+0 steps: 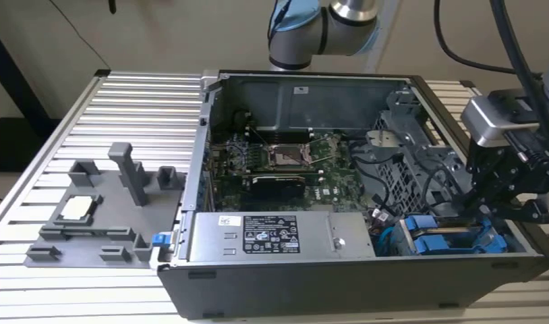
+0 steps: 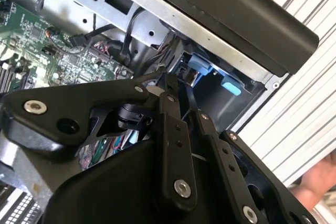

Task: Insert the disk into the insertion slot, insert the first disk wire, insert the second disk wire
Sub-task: 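Insert the first disk wire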

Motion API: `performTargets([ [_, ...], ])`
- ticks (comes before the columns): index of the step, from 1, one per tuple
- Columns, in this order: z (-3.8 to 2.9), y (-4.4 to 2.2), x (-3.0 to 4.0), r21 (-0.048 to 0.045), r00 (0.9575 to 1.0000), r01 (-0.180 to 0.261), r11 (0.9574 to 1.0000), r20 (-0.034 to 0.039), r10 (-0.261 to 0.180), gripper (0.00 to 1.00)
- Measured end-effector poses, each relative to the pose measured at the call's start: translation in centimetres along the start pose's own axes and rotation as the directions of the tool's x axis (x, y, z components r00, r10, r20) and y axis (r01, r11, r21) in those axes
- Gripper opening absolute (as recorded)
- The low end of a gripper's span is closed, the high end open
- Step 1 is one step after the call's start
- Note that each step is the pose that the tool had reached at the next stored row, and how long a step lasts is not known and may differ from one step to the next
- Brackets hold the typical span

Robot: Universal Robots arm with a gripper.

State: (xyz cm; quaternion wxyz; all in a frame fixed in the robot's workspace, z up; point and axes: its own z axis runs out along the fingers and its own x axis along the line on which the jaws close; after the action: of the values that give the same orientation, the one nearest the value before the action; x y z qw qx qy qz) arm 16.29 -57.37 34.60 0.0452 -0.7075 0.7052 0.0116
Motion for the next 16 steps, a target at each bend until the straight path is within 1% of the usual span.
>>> performTargets([
  [4, 0.28, 0.01, 0.02, 0.0, 1.0, 0.0, 1.0, -0.0002, 0.0, 0.19],
  [16, 0.52, 0.02, 0.04, 0.0001, 1.0, -0.001, 1.0, -0.0003, 0.001, 0.19],
])
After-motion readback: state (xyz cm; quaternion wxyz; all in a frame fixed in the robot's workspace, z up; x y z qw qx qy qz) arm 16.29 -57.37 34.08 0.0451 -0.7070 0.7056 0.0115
